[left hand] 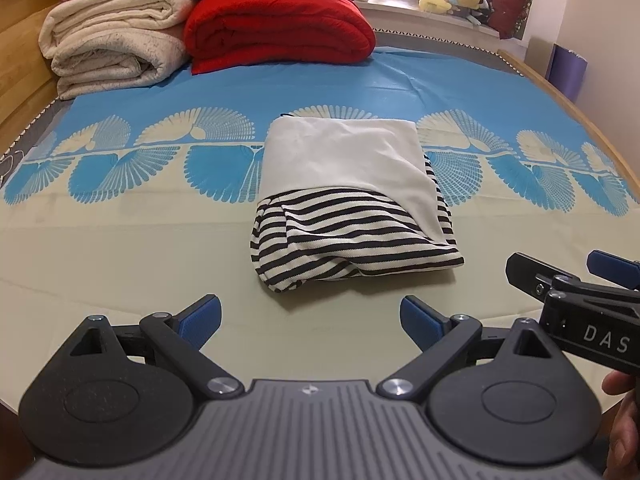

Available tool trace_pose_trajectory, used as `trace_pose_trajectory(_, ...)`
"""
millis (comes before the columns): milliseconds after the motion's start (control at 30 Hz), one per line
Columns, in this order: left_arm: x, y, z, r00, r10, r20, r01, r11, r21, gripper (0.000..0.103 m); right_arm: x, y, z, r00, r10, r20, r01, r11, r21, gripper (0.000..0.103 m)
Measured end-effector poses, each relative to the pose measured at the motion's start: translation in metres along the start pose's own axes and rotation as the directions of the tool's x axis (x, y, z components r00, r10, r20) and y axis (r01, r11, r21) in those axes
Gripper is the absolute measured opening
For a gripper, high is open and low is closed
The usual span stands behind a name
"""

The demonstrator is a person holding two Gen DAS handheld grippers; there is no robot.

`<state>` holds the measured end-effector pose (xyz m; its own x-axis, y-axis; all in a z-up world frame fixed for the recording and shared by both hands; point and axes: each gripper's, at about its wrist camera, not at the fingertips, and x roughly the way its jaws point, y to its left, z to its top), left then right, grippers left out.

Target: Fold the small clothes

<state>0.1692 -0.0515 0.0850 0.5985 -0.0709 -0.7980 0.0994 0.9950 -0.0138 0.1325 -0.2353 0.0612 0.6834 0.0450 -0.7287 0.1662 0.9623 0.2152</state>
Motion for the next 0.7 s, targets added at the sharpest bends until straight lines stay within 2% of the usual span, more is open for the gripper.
trace_pose_trajectory(700, 0.0011, 0.0022, 0.0009, 1.0, 0.003, -0.006, -0.003, 1.0, -0.008, 0.098, 0.0007, 0.0001, 0.0005, 1.0, 0.001, -0.002, -0.001, 1.0, 0.001, 0.097)
